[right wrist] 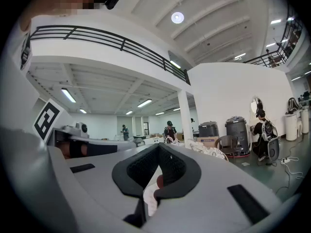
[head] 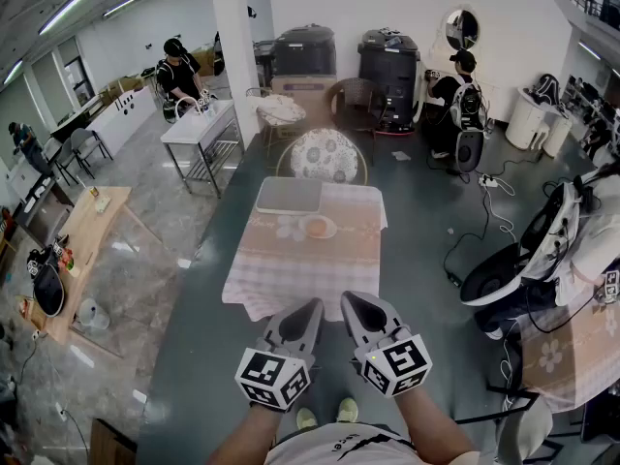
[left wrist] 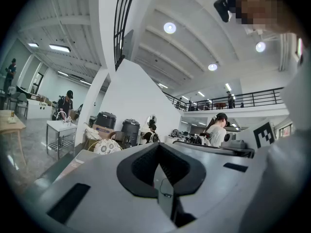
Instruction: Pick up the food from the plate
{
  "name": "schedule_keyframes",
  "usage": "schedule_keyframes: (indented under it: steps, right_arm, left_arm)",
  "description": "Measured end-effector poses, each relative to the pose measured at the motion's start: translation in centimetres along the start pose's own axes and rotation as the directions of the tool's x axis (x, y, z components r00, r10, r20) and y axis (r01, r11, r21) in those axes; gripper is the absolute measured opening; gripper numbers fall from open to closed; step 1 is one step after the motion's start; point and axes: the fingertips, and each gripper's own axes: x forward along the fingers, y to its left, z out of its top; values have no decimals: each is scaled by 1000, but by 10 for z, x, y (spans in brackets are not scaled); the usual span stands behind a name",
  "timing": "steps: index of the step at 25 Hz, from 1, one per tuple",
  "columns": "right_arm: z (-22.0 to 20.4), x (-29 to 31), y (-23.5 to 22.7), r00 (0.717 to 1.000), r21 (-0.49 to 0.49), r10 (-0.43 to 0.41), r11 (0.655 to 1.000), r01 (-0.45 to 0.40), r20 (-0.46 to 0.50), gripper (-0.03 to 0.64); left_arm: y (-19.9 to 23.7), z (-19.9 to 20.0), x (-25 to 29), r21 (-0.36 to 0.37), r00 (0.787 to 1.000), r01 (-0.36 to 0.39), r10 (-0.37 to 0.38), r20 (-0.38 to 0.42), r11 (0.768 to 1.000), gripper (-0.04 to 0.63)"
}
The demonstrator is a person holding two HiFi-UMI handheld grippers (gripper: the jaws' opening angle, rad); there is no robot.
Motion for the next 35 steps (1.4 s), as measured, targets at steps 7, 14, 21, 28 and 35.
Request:
schedule_keyframes:
  steps: [7, 14, 21, 28, 35]
  right_arm:
    - [-5, -5, 0, 1000, 0, 9, 1000, -9, -11, 11]
    - [-2, -10, 3, 997, 60, 64, 996, -66, 36, 12]
    - [-13, -22, -2, 997, 78, 72, 994, -74, 18, 12]
    - [-11, -30, -19, 996, 83, 83, 993, -86, 42, 12]
    - [-9, -35, -33, 994, 90, 92, 991, -97, 58, 12]
  left_arm:
    - [-4, -3, 3, -4, 1000, -5, 5, -3, 1000, 6]
    - [-1, -10, 3, -7, 1000, -18, 18, -8, 1000, 6]
    - [-10, -23, 7, -16, 999, -33, 33, -16, 999, 6]
    - [-20, -26, 17, 2, 999, -50, 50, -10, 999, 6]
    - [-27, -22, 27, 24, 997, -71, 71, 0, 997, 6]
